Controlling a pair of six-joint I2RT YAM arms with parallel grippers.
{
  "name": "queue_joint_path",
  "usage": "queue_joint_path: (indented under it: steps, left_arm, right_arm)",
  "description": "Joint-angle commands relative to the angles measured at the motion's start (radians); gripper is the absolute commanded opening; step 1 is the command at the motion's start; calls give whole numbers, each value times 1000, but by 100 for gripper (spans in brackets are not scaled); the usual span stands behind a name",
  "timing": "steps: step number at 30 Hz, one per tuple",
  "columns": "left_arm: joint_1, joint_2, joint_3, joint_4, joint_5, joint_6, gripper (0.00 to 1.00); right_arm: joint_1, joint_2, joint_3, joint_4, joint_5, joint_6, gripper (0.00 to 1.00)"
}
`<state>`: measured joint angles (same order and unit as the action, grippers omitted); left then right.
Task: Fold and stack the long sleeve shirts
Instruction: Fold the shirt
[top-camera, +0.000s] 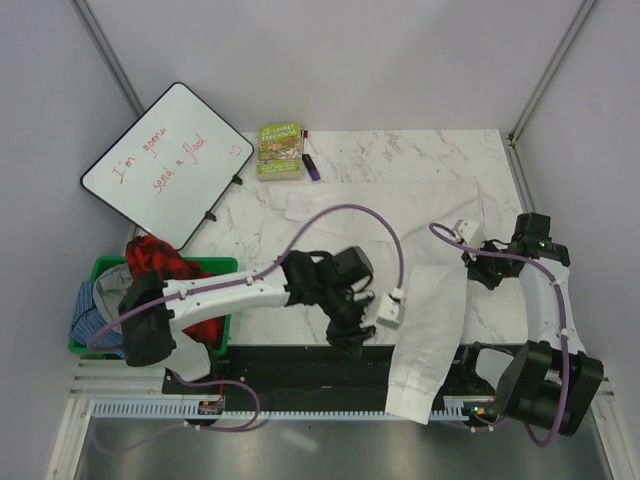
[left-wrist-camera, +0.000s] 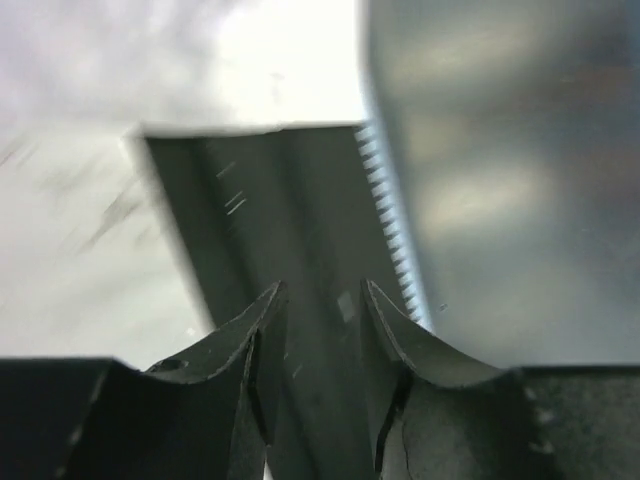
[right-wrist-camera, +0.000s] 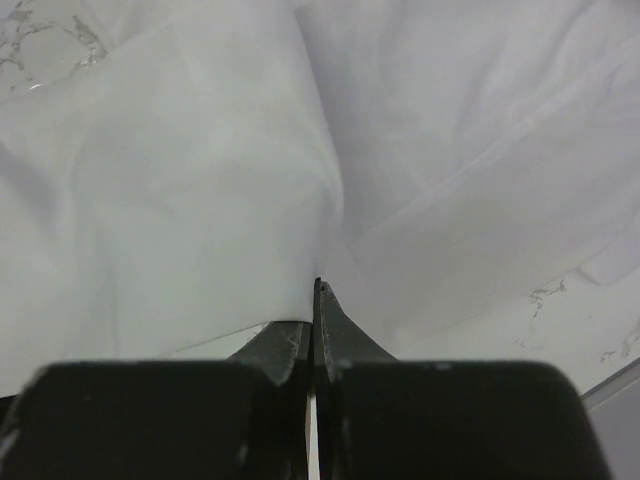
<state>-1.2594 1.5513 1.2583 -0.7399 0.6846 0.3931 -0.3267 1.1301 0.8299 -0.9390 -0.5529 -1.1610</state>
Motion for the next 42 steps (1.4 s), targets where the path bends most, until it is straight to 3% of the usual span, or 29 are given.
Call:
queue_joint_path:
  steps: [1, 4, 8, 14, 23, 37, 42]
  left_arm:
    - [311, -184, -104, 0, -156, 59, 41]
    - [411, -289, -252, 43, -319, 197, 37]
    - [489, -342, -399, 97, -421, 350, 33]
    - [594, -323, -549, 218, -479, 512, 40]
    - [623, -260, -550, 309, -476, 561, 42]
    - [624, -224, -576, 258, -427, 613, 47]
    - [624, -177, -585, 296, -491, 607, 42]
  right_arm:
    - [-2, -67, -40, -64, -42, -127, 0]
    - [-2, -87, -61, -69, -33, -141, 0]
    - [-2, -99, -69, -81, -22, -143, 0]
    - [-2, -125, -51, -103, -7, -146, 0]
    - [-2, -95, 29, -129, -13, -135, 0]
    - [-2, -82, 54, -136, -16, -121, 0]
    - [-2, -95, 67, -161, -27, -120, 0]
